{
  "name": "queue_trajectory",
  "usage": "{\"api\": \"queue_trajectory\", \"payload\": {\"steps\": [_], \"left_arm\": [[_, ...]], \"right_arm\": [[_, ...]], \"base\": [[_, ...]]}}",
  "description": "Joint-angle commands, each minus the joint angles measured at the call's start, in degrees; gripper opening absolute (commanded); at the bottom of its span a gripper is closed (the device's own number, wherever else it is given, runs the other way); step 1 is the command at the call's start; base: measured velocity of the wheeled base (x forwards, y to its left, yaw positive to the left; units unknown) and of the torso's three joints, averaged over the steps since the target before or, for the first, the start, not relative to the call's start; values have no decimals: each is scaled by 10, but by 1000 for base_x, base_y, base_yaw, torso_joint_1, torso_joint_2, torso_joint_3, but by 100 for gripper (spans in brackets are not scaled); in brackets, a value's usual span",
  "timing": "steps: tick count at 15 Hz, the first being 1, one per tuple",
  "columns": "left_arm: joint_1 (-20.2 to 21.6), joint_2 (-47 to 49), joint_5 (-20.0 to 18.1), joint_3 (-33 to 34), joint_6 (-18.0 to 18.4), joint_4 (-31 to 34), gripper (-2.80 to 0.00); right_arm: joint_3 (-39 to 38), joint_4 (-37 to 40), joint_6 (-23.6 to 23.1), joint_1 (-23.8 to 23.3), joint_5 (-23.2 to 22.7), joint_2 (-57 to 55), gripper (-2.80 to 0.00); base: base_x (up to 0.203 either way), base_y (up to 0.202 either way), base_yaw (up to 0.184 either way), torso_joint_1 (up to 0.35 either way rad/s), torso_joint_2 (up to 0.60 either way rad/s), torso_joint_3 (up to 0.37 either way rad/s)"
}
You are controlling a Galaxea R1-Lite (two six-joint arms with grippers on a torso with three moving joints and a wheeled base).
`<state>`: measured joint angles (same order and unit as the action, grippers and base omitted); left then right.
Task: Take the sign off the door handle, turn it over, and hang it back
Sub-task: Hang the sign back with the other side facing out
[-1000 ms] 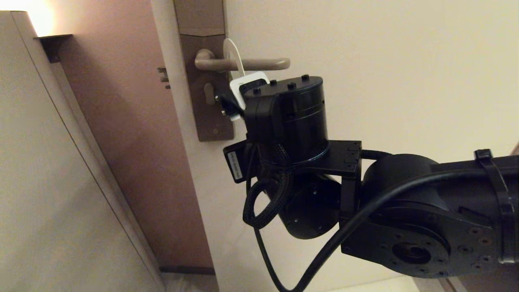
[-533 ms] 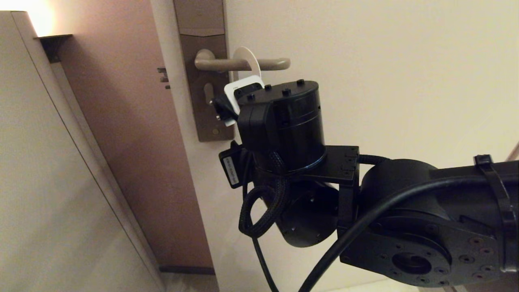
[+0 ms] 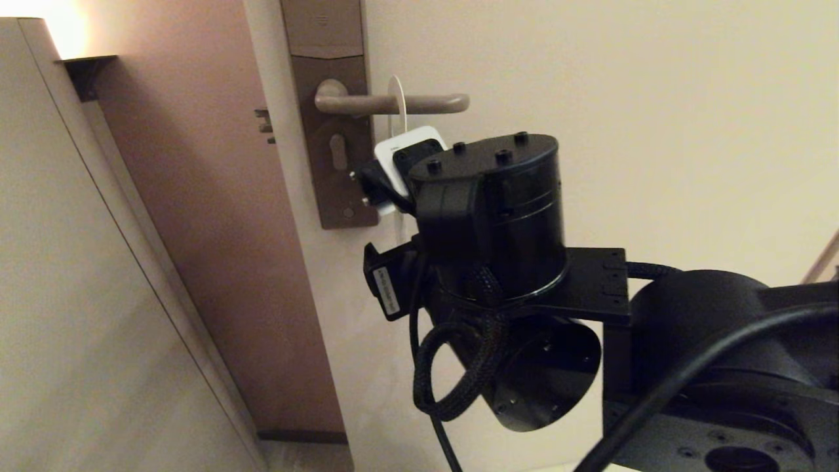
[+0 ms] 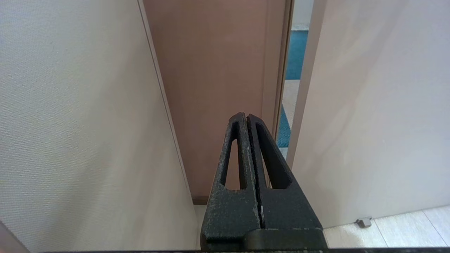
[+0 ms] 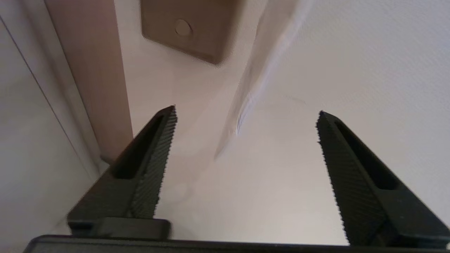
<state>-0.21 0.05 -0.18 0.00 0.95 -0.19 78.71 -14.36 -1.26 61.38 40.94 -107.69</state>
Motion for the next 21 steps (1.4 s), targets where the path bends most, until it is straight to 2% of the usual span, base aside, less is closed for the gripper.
{"api": "queue_trajectory", "payload": {"steps": [1,3,5,10,11,17,21], "left_arm": [[-1,0,0,0,0,0,-280],[0,0,0,0,-1,0,-280],[0,0,0,0,0,0,-280],[0,0,0,0,0,0,-280],[-1,0,0,0,-1,0,-280],[-1,0,0,0,0,-1,-280],[-1,0,0,0,0,0,-280]], "right_arm": [[-23,-1,4,0,1,36,0],[-34,-1,27,1,-4,58,0],[-60,-2,28,0,-21,80,0],[-104,-25,27,-1,-23,105,0],[-114,-38,27,-1,-24,107,-280],[-105,-50,16,-3,-24,96,-280],[-48,-81,11,-4,-24,48,-280]], "base": [[0,0,0,0,0,0],[0,0,0,0,0,0],[0,0,0,0,0,0],[0,0,0,0,0,0],[0,0,0,0,0,0],[0,0,0,0,0,0],[0,0,0,0,0,0]]}}
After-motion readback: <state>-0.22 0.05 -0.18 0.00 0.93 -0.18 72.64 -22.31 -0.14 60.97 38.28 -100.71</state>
